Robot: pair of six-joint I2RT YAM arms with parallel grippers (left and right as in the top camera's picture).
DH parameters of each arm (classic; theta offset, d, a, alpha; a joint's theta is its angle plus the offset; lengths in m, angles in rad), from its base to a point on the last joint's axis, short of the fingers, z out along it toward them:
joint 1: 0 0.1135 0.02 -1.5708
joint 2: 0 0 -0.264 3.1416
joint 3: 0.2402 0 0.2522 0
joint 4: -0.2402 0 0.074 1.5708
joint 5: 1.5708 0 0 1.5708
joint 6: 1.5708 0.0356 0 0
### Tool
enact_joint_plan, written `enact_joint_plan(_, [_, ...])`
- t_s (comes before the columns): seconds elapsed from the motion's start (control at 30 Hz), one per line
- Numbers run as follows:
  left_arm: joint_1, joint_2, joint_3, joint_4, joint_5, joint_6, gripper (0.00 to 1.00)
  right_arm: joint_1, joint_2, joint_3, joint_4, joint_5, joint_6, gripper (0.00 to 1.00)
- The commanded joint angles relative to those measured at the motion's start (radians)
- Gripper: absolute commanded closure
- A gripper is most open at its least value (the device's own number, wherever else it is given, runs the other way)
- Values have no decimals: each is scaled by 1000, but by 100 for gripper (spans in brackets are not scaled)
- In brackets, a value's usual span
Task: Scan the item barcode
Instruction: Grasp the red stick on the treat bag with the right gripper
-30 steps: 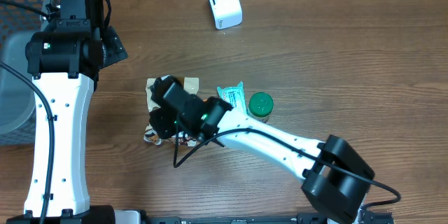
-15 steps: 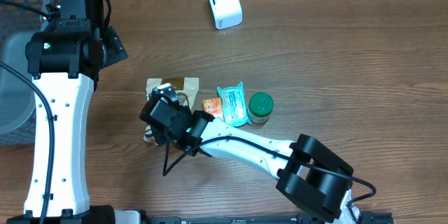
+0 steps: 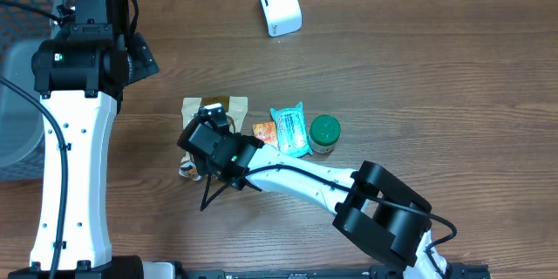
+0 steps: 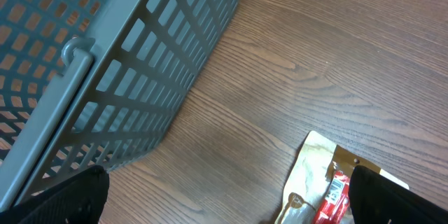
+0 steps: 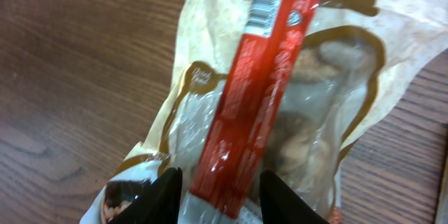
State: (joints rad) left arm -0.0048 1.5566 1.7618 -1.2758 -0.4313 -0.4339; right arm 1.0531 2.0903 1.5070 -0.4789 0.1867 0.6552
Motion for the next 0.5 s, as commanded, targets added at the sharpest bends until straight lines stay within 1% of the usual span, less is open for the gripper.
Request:
enact_joint_plan(0.0, [3, 5, 14, 0, -16, 11, 0, -11, 3, -10, 8, -12, 34, 63])
enact_joint_plan(0.13, [3, 6, 14, 1, -16, 11, 0, -11, 3, -10, 7, -27, 34, 63])
enact_joint_plan(0.23, [3, 6, 14, 0, -16, 11, 0, -10, 3, -10, 3, -31, 35, 65])
enact_joint_plan(0.47, [3, 6, 14, 0, -16, 11, 0, -5, 11, -10, -2, -50, 56, 64])
